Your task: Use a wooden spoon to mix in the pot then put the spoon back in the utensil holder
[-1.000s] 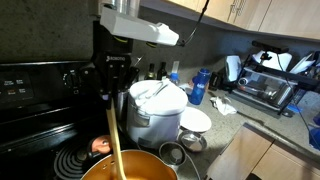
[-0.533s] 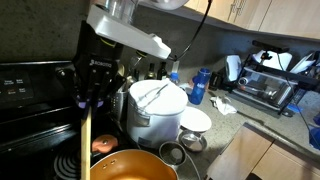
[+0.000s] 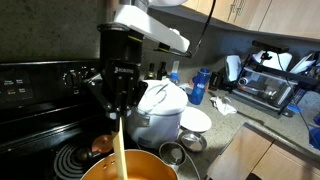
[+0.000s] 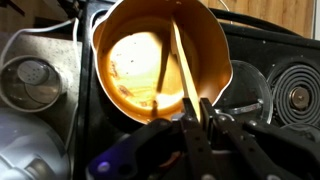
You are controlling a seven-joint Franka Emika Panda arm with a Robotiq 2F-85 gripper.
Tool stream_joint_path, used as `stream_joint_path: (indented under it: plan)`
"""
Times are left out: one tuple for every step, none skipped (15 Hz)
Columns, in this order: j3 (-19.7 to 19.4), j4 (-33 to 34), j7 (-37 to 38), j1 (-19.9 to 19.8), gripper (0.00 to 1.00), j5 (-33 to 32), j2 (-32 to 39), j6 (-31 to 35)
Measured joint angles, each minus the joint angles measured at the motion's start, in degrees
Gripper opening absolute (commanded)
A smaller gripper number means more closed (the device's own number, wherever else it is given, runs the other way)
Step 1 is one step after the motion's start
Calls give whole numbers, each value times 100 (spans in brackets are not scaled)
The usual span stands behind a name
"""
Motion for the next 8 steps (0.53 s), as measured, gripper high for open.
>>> stream_joint_path:
  plan:
    - [-26,51,66,-28,3,-107,0,-161]
    - [-49,100,140,-49,3,-208,1,-279]
    - [-70,138,219,-59,3,-330,1,-338]
    - [-83,162,286,-63,3,-444,0,-343]
    - [-88,182,352,-64,3,-538,0,-341]
    - [-90,197,373,-64,3,-584,0,-325]
    - [-92,218,391,-65,3,-589,-1,-300]
    - [-93,244,413,-67,3,-589,-4,-283]
